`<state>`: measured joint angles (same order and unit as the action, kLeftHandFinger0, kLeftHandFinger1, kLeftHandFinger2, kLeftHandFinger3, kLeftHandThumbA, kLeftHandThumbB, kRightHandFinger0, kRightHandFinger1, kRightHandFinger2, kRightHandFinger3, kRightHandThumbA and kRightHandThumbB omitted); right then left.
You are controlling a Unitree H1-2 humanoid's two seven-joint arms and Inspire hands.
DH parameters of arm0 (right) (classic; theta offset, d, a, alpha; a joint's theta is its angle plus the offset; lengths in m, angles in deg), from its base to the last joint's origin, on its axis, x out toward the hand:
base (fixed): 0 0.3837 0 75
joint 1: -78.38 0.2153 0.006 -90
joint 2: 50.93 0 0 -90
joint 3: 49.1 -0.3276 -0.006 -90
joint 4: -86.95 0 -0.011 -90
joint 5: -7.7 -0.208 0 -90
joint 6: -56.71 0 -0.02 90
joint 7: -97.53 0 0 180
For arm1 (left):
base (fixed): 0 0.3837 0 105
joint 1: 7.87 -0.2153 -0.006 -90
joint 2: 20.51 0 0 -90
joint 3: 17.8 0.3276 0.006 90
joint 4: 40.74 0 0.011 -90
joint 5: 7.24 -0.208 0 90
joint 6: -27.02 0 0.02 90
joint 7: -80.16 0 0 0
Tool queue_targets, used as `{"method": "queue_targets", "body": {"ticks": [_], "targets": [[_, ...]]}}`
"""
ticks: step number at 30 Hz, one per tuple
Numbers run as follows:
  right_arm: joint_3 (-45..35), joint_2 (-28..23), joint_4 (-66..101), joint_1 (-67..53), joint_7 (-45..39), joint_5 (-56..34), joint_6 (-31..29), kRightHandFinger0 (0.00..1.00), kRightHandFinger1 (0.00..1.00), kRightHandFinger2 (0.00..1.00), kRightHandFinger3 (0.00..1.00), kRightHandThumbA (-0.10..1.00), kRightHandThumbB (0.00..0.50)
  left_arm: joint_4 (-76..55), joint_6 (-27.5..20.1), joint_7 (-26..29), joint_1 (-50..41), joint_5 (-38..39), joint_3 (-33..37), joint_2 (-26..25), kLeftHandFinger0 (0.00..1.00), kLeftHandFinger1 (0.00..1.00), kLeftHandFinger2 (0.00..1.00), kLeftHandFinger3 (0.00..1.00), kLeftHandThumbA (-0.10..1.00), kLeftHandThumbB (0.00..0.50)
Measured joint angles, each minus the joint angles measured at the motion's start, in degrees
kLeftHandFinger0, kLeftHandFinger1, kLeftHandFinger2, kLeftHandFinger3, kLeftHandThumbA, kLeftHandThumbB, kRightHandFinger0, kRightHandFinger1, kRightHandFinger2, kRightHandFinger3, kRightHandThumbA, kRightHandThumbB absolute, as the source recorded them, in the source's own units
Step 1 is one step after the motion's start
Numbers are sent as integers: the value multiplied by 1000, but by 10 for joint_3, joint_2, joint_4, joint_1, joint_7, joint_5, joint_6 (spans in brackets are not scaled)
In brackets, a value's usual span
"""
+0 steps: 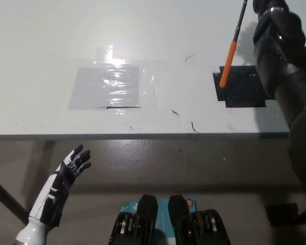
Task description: The robot uses it right hand to pick up an extended orange duster kept in the middle of the desk and presses its handle against the desk to collapse it
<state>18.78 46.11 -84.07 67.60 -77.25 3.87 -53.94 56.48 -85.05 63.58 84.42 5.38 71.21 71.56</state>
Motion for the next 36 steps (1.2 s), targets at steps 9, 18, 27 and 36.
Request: {"method": "queue_targets", "body": {"ticks": [9, 18, 27, 36], "targets": [[56, 15, 2, -16, 62, 9, -15, 0, 16, 243, 148, -96, 86, 0, 0, 0, 0, 2, -1, 0, 1000, 1000, 1000, 1000, 1000, 278], [155, 27, 26, -53, 167, 60, -15, 0, 160, 414, 476, -100, 68, 4, 0, 0, 0, 2, 0, 1, 1000, 1000, 1000, 1000, 1000, 283], [175, 45, 181, -75, 251, 72, -17, 0, 113, 463, 648, -100, 39, 4, 0, 0, 0, 4, -1, 1, 1000, 1000, 1000, 1000, 1000, 287], [151, 90, 340, -203, 254, 53, -30, 0, 157, 505, 644, -100, 69, 3, 0, 0, -2, 5, -3, 1, 1000, 1000, 1000, 1000, 1000, 281]]}}
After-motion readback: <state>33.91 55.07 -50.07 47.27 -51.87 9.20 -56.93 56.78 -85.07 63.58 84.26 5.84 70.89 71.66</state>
